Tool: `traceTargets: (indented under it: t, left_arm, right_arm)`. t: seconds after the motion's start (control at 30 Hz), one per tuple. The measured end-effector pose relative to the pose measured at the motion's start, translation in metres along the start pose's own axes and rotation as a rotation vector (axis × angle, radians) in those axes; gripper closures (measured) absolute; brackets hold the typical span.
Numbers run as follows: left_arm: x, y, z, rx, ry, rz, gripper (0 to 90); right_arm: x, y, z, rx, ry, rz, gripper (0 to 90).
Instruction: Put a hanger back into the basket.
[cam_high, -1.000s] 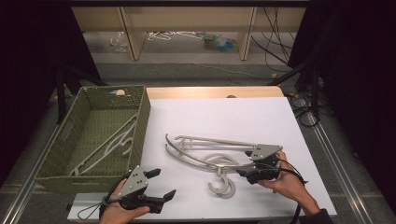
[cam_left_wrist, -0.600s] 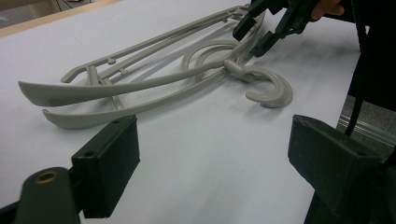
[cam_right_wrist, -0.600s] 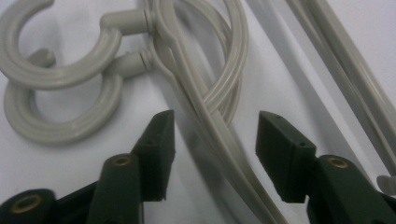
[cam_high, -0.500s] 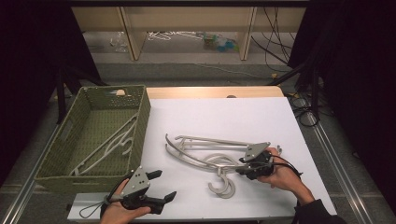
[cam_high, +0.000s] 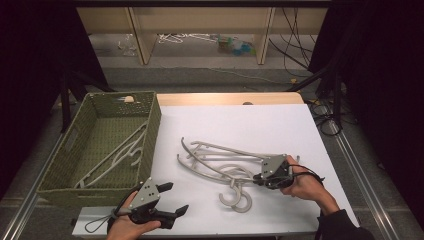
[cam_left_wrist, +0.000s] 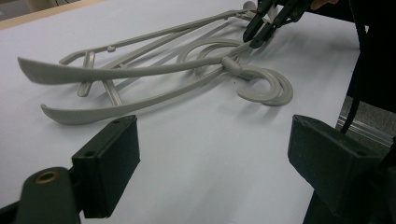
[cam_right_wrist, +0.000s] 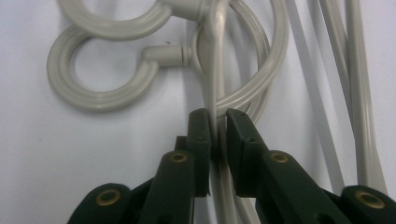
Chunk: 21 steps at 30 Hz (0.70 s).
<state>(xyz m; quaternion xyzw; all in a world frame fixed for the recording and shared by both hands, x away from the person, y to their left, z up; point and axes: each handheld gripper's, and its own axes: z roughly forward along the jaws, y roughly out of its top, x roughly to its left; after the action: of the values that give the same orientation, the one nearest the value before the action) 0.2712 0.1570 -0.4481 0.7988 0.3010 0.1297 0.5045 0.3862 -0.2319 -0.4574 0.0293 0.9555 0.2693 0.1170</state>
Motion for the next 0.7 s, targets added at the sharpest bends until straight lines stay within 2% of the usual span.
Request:
traceTargets:
  t: [0.1,0.17,0.23,0.27,0.33,0.4,0.5,0.53,0.7]
  left_arm:
    - [0.0003,-0.0001,-0.0001,0.002,0.000,0.003,16.7]
    - [0.0005,-0.0003,0.0000,0.003,0.000,0.004,16.7]
    - [0.0007,-0.0001,0.0000,0.002,-0.001,0.003,16.8]
    - [0.0006,-0.0002,0.0000,0.003,-0.001,0.005,16.8]
    - [0.0005,-0.0002,0.0000,0.005,-0.002,0.007,16.8]
    - [0.0002,-0.0002,0.0000,0.007,-0.002,0.008,16.9]
    - [0.0002,-0.0003,0.0000,0.007,-0.002,0.010,17.2]
    - [0.0003,-0.0003,0.0000,0.007,-0.002,0.009,17.2]
    - [0.0010,-0.0002,0.0000,0.005,-0.001,0.009,17.3]
  right_arm:
    - [-0.0003,-0.0004,-0.0003,0.002,0.003,0.012,81.2]
    - [-0.0017,-0.0024,-0.0004,0.014,0.002,0.044,77.5]
    - [-0.0018,-0.0038,0.0015,0.035,-0.010,0.046,71.0]
    - [-0.0016,-0.0044,0.0029,0.056,-0.012,0.037,70.5]
    - [-0.0011,-0.0047,0.0039,0.063,-0.014,0.041,71.7]
    - [-0.0021,-0.0048,0.0028,0.064,-0.023,0.022,76.2]
    - [-0.0014,-0.0051,0.0031,0.066,-0.016,0.004,77.0]
    - [-0.0015,-0.0033,0.0020,0.076,-0.020,-0.029,78.0]
    - [-0.0012,-0.0009,-0.0008,0.089,0.017,-0.085,79.9]
